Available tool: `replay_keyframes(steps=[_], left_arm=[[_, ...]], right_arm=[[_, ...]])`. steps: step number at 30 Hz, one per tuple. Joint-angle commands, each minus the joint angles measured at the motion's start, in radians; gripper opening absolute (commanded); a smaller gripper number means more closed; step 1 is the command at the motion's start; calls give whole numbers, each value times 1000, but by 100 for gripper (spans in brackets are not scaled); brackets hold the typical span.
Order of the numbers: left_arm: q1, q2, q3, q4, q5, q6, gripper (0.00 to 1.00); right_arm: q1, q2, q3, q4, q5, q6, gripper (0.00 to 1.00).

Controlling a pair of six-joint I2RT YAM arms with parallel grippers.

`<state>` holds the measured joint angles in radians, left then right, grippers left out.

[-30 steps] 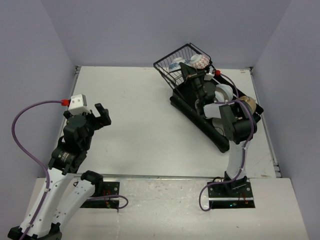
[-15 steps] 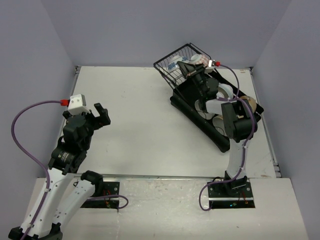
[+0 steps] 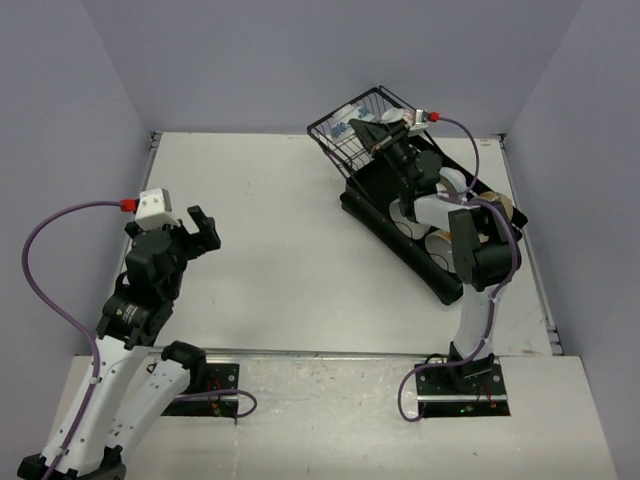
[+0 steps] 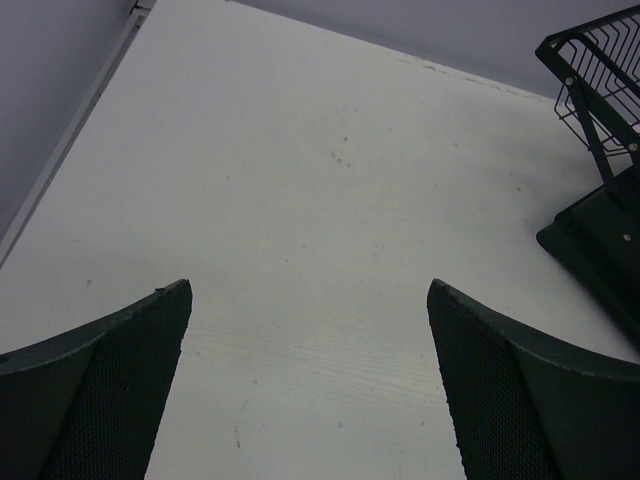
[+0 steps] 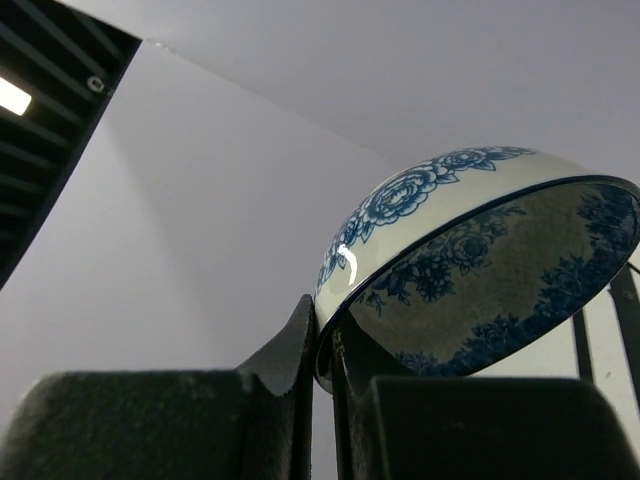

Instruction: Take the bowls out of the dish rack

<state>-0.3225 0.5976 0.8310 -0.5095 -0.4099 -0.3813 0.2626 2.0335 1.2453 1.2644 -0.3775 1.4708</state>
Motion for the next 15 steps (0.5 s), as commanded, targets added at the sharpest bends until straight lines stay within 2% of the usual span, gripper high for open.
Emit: replay_keyframes(steps=[1,5,8,10,11,12,13,14,15], left_arm=[[10,4,5,40,6,12,100],[13,5,5,40,5,12,100],[16,1,11,28,-12,7,100],[22,-8,28,9,-70,-17,100],[23,-12,33,-9,-98,-27,100],[25,-19,40,-18,-124,-36,100],[28,-31,43,-27,-186,-59,100],[28,-38,49,-52,-220,-73,100],[30,-53,52,-63,-283,-100,100]], right_arm=[[4,-116,66,113,-55,-49,0],[7,-139,98,73,-98,-76,0],[24,-180,164,-66,-170,-189,0],[64,-219,222,-361,-205,-297,0],[87,-229,296,-478,-208,-454,0],[111,-249,340,-760,-183,-551,0],[172,-252,462,-928,-135,-746,0],[209,-245,532,-1059,-3,-830,0],[242,-205,601,-1299,61,-910,0]])
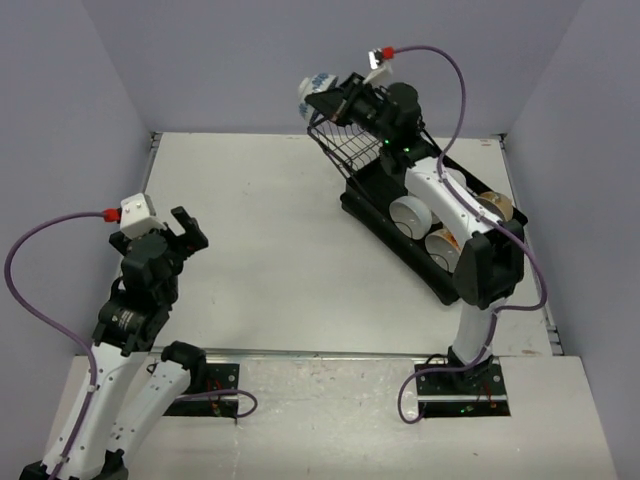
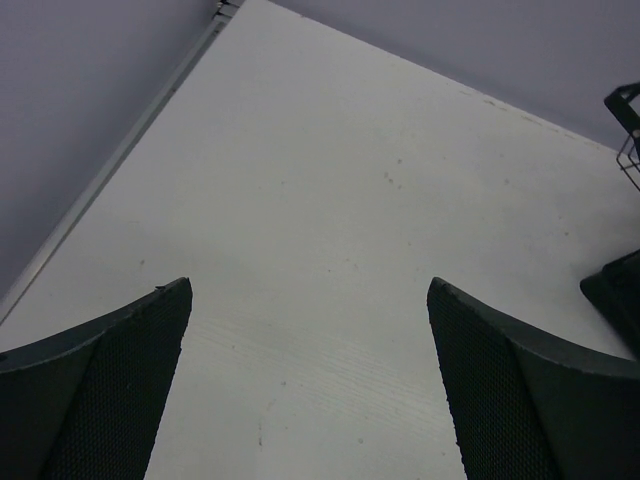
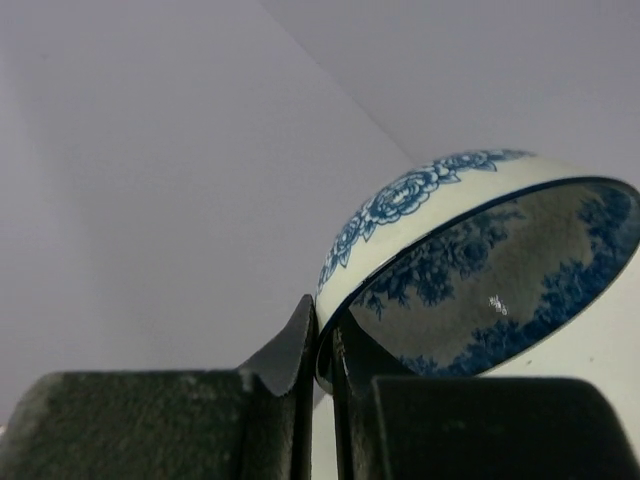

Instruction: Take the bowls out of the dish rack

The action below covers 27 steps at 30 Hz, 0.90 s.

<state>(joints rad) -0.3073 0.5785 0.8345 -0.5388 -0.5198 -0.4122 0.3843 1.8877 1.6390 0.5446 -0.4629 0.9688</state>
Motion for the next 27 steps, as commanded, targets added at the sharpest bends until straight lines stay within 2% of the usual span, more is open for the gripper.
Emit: replay_keyframes(steps=[1,2,3,4,7,11,17,21,27], left_arm=[[14,-40,52,-45,-202,-83,100],[16,-46,60,-70,-230,-102,100],[16,-52,63,-78,-250,-121,100],[16,-65,63,-84,-267,-126,100],[16,-81,55,-75,-261,-120,100],[17,-83,48,-61,-243,-108,100],[27,-82,40,-40,-200,-88,100],[33,-85,35,-35,-181,-80,100],[37,-82,31,-20,-148,-66,100]], right_arm=[[180,-24,376,-701,202,-526,0],[211,14,463,-797,289,-569,0],[234,55,542,-966,325,-609,0],[285,139,688,-1045,370,-677,0],[379,258,849,-1227,522,-795,0],[452,287,796,-1269,645,-904,0],[547,396,791,-1330,739,-1114,0],[548,480,815,-1365,751,-1189,0],[541,551,792,-1457,702,-1177,0]])
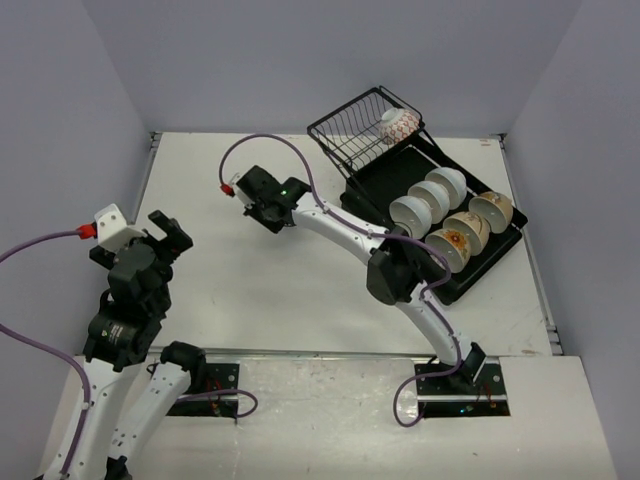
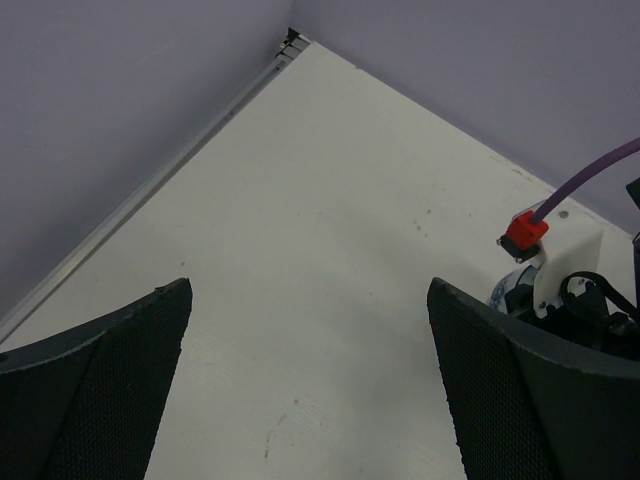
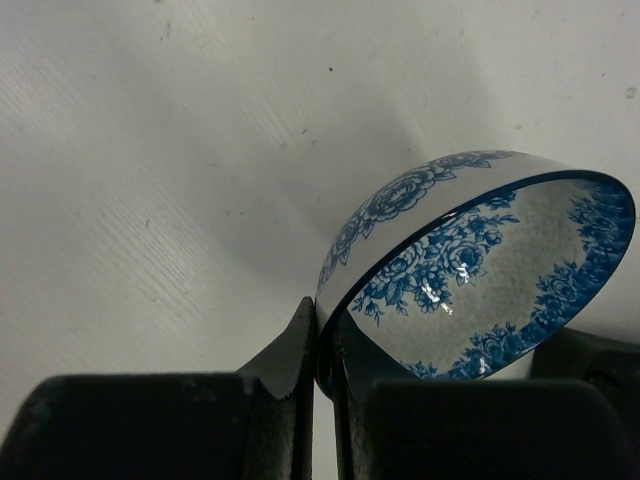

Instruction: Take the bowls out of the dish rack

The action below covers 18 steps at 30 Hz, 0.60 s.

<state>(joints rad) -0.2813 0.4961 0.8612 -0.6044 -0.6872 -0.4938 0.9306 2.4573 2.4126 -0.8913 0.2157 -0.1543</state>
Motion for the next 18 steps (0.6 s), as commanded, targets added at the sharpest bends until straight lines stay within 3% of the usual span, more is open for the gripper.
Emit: replay_keyframes(steps=[1,16,18], left_arm=[[11,-1,1,52,28,20,100],[13,7,-14,91,132,61,100],[11,7,-13,91,130,63,100]], right_arm=[[-6,-11,13,-32,31,-51,0],[-13,46,-20,-150,2,-70,4],[-13,49,-17,-155,23,-70,13]])
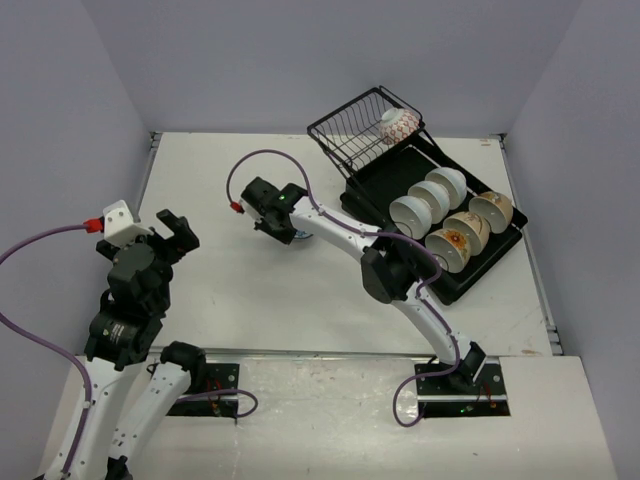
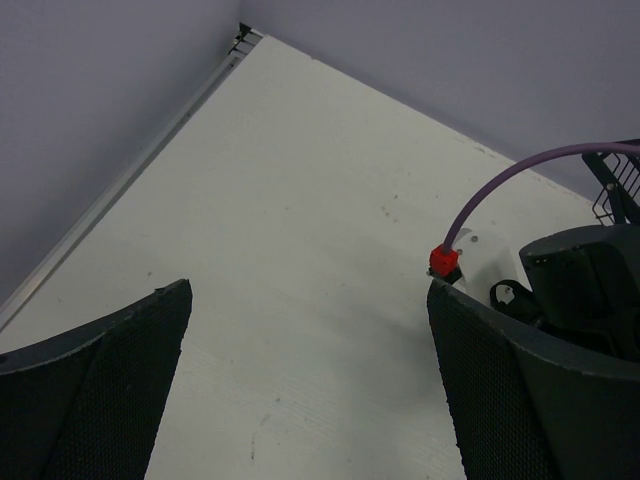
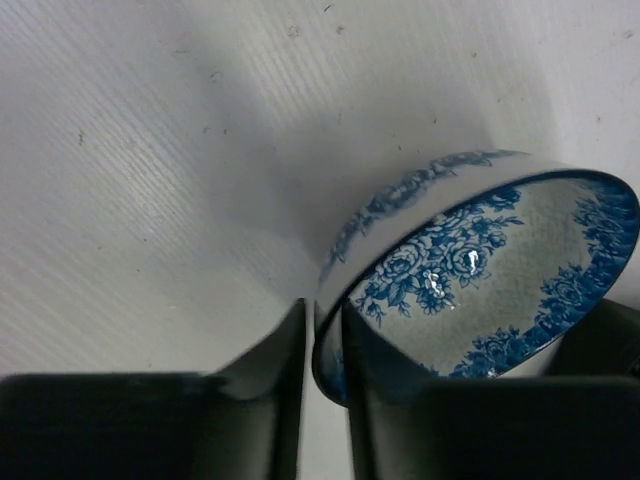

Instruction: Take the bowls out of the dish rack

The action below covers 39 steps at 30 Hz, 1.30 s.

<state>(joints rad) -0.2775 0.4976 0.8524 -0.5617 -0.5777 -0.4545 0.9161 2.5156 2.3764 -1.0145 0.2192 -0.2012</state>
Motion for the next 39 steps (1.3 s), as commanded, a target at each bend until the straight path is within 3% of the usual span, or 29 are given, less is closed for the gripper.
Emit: replay_keyframes(steps=[1,3,6,11,17,21,22,23,24,25,27,30,35,39], left_arm=[[9,6,-6,49,21,23,100],[9,6,-6,48,22,23,100],[8,9,-6,48,24,25,100],[8,10,-7,49,22,25,100],[8,21,-10,49,24,27,100],[8,73,-19,69,84,48,100],[8,91,-13,66,114,51,100],[8,113,-10,63,124,53,100],[9,149,-6,57,131,56,100],[9,166,2,49,147,56,100],[9,206,5,48,174,62,100],[12,233,13,46,196,65,100],[12,223,-1,55,208,69,100],[12,225,-1,60,217,71,100]], right_arm=[[0,-9,20,-27,32,-18,27],[1,-24,9,-22,31,-10,53],[1,-78,-19,2,-21,-1,65],[-2,-181,-19,53,-83,16,70],[-45,-447,-98,131,-141,75,72],[-230,-736,-328,395,-228,260,74],[-367,-849,-455,457,-356,404,80],[-443,-897,-521,528,-357,489,81],[-588,-937,-586,650,-492,566,81],[-653,-984,-690,704,-561,697,81],[-793,-997,-777,819,-685,845,82],[-894,-957,-784,872,-750,902,83],[-1028,-785,-730,988,-882,953,82],[-1079,-718,-741,1087,-890,1020,85]])
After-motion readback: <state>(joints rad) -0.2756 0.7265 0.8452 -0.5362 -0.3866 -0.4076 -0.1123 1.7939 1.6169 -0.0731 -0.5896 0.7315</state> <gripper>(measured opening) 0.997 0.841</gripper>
